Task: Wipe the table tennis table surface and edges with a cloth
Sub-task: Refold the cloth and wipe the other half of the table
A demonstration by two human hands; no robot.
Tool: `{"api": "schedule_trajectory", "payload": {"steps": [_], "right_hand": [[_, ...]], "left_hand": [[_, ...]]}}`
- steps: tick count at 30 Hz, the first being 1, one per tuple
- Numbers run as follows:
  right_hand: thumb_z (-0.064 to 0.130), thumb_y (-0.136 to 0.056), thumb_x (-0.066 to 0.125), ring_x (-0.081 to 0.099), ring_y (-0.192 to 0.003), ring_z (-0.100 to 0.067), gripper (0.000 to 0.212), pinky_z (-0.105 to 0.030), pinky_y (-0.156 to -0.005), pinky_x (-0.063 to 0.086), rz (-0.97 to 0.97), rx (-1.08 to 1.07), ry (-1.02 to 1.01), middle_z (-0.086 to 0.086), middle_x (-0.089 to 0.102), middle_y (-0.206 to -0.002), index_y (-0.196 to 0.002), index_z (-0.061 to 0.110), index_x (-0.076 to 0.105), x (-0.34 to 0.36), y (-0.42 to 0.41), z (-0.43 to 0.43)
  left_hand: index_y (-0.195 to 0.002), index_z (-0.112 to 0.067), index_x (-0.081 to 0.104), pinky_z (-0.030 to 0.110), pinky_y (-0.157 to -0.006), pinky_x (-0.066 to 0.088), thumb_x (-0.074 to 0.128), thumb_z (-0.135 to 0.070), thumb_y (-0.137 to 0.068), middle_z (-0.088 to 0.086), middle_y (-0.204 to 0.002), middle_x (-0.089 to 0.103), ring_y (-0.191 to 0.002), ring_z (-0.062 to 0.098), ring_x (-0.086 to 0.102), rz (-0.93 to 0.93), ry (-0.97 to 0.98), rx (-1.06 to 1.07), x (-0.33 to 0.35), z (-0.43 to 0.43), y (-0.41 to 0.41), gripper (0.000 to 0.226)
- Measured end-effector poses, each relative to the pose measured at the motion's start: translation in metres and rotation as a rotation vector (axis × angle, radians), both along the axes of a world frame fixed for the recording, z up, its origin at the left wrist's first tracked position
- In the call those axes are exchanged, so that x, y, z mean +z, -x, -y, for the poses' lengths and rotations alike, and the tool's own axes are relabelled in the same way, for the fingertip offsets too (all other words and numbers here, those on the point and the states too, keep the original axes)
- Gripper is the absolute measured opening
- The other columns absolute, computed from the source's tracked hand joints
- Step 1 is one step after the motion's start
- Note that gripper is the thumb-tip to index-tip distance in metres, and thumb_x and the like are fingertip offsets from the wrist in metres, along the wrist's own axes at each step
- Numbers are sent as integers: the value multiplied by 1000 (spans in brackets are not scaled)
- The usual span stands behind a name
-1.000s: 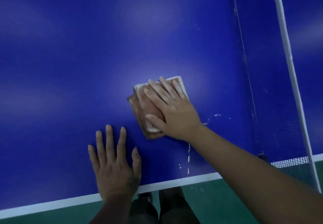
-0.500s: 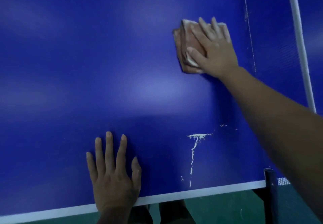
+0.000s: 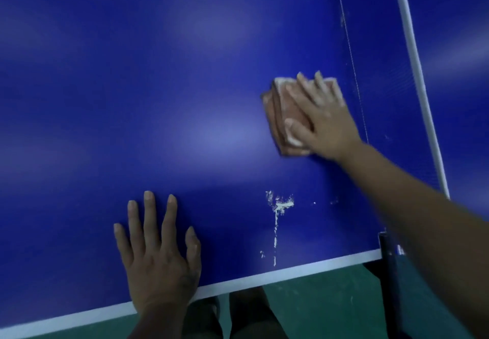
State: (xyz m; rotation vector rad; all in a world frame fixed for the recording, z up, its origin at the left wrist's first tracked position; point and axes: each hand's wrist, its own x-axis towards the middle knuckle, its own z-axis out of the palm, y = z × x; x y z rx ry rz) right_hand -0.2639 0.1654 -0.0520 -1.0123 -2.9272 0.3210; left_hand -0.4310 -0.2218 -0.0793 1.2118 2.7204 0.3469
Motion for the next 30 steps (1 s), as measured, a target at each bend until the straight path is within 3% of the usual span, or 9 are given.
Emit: {"api": "schedule_trajectory", "payload": {"steps": [5,10,15,20,25,28,30], "right_hand": [[57,-109,46,12,-166,-35,69,-65,-131,9,-24,-74,-44,0,23,-178,-169,27,32,-7,-15,-9],[59,-108,43,7,-167,-29,69,-61,-133,6,-5,-206,-37,7,18,-179,-170,33,27,-5,-64,58],[61,-109,37,6,-167,-31,72,-59,-134,4,23,-433,-55,3,17,-180,-172,31,21,-9,-91,132],[61,-109,31,5,-167,-32,72,-59,-133,5,32,-666,-50,-1,15,-180,-173,29,18,-11,-99,219],[56,-109,35,1,-167,-32,72,-61,-133,4,12,-720,-28,-5,16,-180,-172,23,22,-14,-97,290],[54,-109,36,0,-168,-32,72,-58,-134,1,22,-700,20,-5,16,-180,-172,22,23,-8,-98,284],[55,-109,32,2,-167,-33,71,-58,-134,2,56,-805,18,-6,15,-180,-172,21,22,-3,-92,256]], "left_hand": [[-171,-21,33,62,-136,4,39,-49,-105,5,-184,12,-170,33,5,-34,-22,-3,0,-1,2,72],[-170,-20,36,63,-135,6,41,-48,-107,8,-183,16,-170,33,8,-67,-66,1,0,-3,1,69],[-168,-17,40,65,-134,11,40,-46,-111,13,-181,22,-169,37,13,-87,-90,4,4,-5,0,64],[-170,-18,36,64,-135,6,40,-46,-110,12,-182,18,-169,37,9,-44,-61,8,10,-2,-1,66],[-172,-19,32,64,-134,6,35,-48,-111,10,-183,12,-170,37,4,-25,-23,8,12,-3,-1,68],[-172,-20,31,65,-134,6,36,-47,-111,10,-183,12,-170,37,4,-12,-27,12,13,-3,-1,68],[-172,-20,32,65,-134,7,37,-47,-111,11,-183,12,-170,37,5,0,-37,9,14,-4,-1,67]]}}
